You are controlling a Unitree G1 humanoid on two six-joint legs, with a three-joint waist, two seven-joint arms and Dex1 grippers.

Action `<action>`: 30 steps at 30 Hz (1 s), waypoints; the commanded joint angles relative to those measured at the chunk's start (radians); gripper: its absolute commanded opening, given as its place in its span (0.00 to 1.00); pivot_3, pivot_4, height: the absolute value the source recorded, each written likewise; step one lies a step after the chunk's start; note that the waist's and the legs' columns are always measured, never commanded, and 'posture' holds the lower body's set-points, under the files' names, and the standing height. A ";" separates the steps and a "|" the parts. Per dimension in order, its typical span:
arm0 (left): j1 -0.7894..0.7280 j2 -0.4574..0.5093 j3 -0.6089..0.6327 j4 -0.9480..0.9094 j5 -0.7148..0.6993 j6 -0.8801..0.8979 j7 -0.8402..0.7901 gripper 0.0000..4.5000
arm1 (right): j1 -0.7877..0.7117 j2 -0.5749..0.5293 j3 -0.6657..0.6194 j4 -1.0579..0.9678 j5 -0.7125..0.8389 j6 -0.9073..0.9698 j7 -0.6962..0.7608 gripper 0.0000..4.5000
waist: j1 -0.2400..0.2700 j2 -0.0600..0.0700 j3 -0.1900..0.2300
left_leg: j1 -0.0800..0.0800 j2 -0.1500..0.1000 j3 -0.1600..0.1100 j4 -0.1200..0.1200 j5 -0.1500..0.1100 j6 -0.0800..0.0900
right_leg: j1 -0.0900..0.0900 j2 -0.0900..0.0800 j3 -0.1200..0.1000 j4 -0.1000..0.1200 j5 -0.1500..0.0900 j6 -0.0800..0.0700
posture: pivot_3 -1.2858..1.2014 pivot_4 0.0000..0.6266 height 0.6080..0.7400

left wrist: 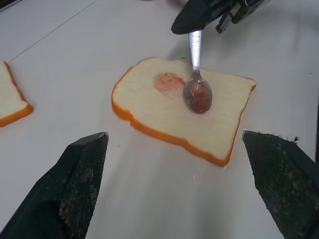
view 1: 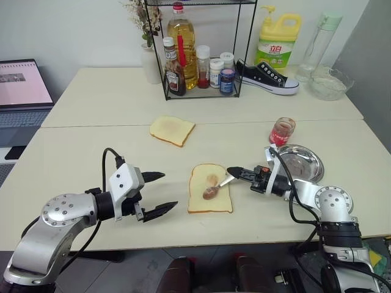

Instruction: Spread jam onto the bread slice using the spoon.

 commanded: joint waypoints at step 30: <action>-0.035 0.018 0.007 -0.004 0.002 -0.017 -0.036 1.00 | -0.107 0.057 -0.107 0.157 -0.120 -0.054 0.033 0.01 | 0.000 0.000 0.000 | 0.000 0.000 0.000 0.000 0.000 0.000 | 0.000 0.000 0.000 0.000 0.000 0.000 | 0.52 0.24 1.00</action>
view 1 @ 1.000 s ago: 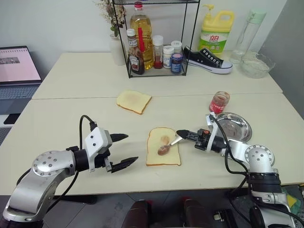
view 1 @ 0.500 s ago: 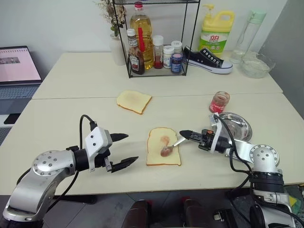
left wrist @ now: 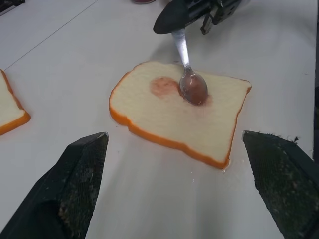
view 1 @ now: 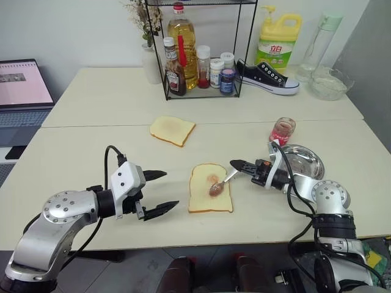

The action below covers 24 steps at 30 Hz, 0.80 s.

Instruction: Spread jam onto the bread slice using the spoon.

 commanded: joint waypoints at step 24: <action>-0.012 0.013 0.017 -0.019 0.001 -0.010 -0.012 1.00 | -0.131 0.129 -0.074 0.169 -0.075 -0.096 -0.024 0.01 | -0.003 0.000 0.000 | 0.000 0.000 0.001 0.000 0.000 0.000 | -0.001 0.000 0.000 0.000 0.000 0.000 | 0.52 0.24 1.00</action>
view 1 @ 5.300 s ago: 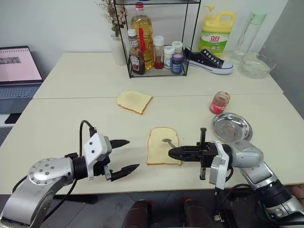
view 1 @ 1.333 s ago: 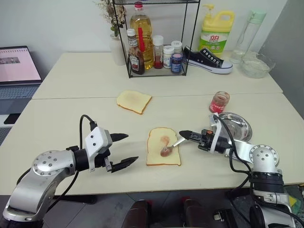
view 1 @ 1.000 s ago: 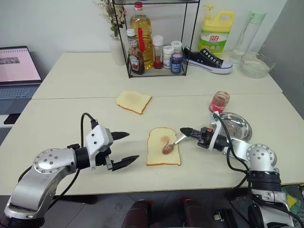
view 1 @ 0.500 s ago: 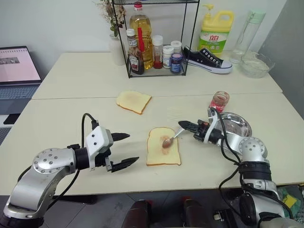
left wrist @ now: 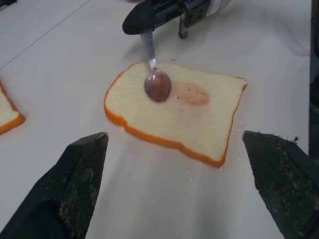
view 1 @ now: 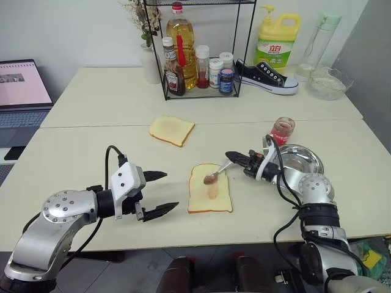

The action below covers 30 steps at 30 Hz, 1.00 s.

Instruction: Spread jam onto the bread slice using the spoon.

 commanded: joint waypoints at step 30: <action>-0.036 0.009 0.010 0.003 -0.002 -0.005 -0.001 1.00 | 0.053 -0.100 -0.001 -0.209 0.046 0.161 0.126 0.01 | 0.002 0.000 0.000 | 0.000 0.000 0.000 0.000 0.000 0.000 | 0.000 0.000 0.000 0.000 0.000 0.000 | 0.52 0.24 1.00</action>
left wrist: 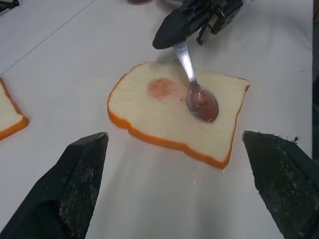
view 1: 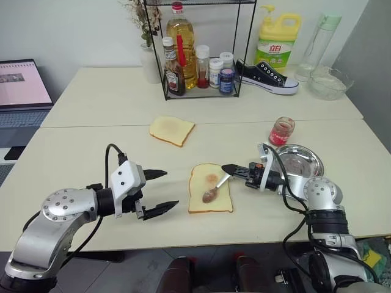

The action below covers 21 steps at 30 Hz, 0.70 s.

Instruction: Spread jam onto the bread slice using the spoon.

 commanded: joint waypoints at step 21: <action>-0.853 -0.253 -0.353 0.398 0.071 0.011 -0.109 1.00 | -0.158 -0.306 -0.411 -0.363 0.134 -0.171 -0.550 0.01 | -0.001 -0.001 0.002 | -0.002 -0.002 0.002 0.001 0.000 0.000 | 0.000 0.000 0.000 0.000 0.000 0.001 | 0.52 0.24 1.00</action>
